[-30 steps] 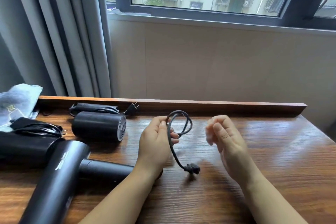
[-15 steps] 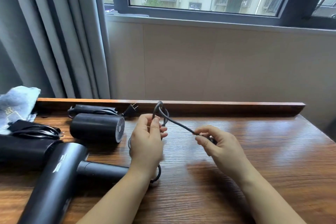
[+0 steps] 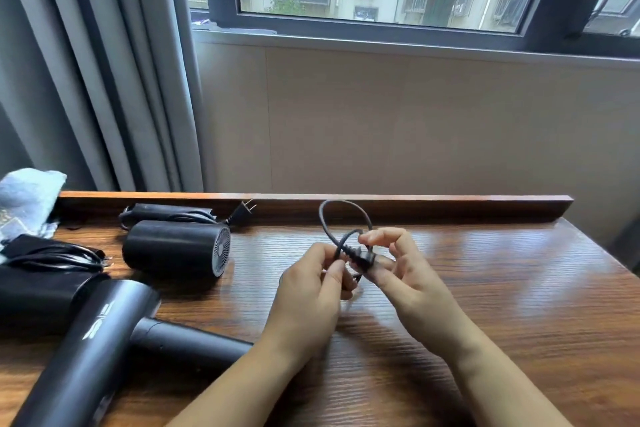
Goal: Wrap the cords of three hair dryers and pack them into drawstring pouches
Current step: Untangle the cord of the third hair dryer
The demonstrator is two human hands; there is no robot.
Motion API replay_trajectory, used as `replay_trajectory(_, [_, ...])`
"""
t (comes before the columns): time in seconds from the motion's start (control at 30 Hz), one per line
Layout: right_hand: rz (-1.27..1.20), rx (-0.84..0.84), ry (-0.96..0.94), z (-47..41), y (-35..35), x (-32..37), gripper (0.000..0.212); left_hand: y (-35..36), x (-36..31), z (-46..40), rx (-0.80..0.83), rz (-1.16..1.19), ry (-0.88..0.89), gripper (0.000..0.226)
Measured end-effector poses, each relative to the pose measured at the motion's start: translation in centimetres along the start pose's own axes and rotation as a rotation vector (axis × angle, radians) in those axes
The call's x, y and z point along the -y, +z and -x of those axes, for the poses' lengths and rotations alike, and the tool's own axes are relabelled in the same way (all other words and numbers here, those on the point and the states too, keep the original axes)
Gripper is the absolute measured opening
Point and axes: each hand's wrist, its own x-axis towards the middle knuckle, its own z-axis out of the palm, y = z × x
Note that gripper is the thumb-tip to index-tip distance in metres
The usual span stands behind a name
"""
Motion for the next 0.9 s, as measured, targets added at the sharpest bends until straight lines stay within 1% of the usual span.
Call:
replay_trajectory(0.07, [0.063,-0.079,0.001,-0.2,0.0,-0.2,0.033,-0.1,-0.1,0.0,0.014,0.111,-0.07,0.017])
replay_trajectory(0.1, [0.107,-0.136,-0.001,-0.3,0.0,-0.3,0.034,-0.1,-0.2,0.0,0.026,0.135,-0.077,0.019])
replay_trajectory(0.17, [0.251,-0.237,-0.027,-0.3,-0.5,-0.7,0.039,0.0,-0.2,0.1,0.076,0.113,-0.042,0.024])
replay_trajectory(0.23, [0.442,-0.31,-0.095,-0.2,-0.7,-0.8,0.048,0.0,-0.4,0.2,0.144,0.076,-0.014,0.027])
replay_trajectory(0.3, [0.56,-0.317,-0.149,-0.3,-1.1,-1.1,0.059,-0.1,-0.4,0.1,0.172,0.102,-0.03,0.025])
replay_trajectory(0.37, [0.569,-0.248,-0.097,-0.5,-1.3,-1.3,0.062,-0.2,-0.4,-0.1,0.177,0.151,-0.046,0.023])
replay_trajectory(0.43, [0.541,-0.186,-0.042,-0.8,-1.5,-1.4,0.051,-0.3,-0.6,-0.4,0.124,0.226,-0.057,0.022])
replay_trajectory(0.5, [0.493,-0.169,-0.029,-1.0,-1.9,-1.6,0.039,-0.4,-0.6,-0.7,0.006,0.343,-0.108,0.021])
replay_trajectory(0.57, [0.487,-0.24,-0.017,-1.2,-2.2,-1.7,0.03,-0.7,-0.5,-1.1,-0.108,0.437,-0.162,0.02])
replay_trajectory(0.63, [0.473,-0.327,-0.009,-1.3,-2.5,-1.9,0.026,-1.0,-0.3,-1.5,-0.188,0.476,-0.173,0.021])
replay_trajectory(0.83, [0.403,-0.383,0.027,-1.1,-2.4,-1.5,0.029,-1.6,-0.9,-1.5,-0.349,0.476,-0.147,0.022])
replay_trajectory(0.9, [0.398,-0.391,0.037,-1.1,-2.5,-1.4,0.035,-1.8,-1.0,-1.6,-0.391,0.479,-0.141,0.023])
